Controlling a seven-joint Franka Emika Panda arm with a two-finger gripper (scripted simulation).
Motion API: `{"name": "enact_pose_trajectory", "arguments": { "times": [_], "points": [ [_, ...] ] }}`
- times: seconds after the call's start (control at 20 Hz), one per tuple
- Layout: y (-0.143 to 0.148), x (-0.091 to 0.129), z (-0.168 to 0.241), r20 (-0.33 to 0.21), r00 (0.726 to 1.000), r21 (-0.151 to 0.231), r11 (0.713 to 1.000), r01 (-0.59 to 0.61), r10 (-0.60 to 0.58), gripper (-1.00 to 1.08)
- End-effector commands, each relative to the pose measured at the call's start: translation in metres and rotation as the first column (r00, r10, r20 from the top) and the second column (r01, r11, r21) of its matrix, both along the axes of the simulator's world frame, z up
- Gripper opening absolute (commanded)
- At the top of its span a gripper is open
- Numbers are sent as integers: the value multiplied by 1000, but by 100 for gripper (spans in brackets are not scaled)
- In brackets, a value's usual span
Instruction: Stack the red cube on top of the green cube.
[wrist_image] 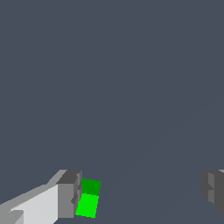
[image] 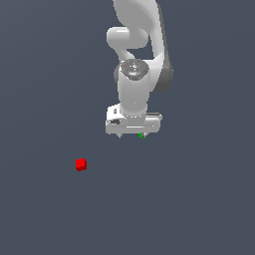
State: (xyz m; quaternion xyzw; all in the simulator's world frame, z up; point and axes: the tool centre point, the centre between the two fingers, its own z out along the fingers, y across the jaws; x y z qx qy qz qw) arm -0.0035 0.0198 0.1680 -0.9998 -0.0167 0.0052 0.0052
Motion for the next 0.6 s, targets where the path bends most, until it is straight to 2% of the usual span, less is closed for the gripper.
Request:
{"name": "enact_pose_trajectory", "arguments": {
  "times": [0.0,0.25,0.55],
  "points": [
    [0,0,0,0,1000,0,1000,0,0,100],
    [-6,1,-3,0,1000,0,1000,-6,6,100],
    [-31,4,-12,1,1000,-2,1000,-29,29,100]
  ]
}}
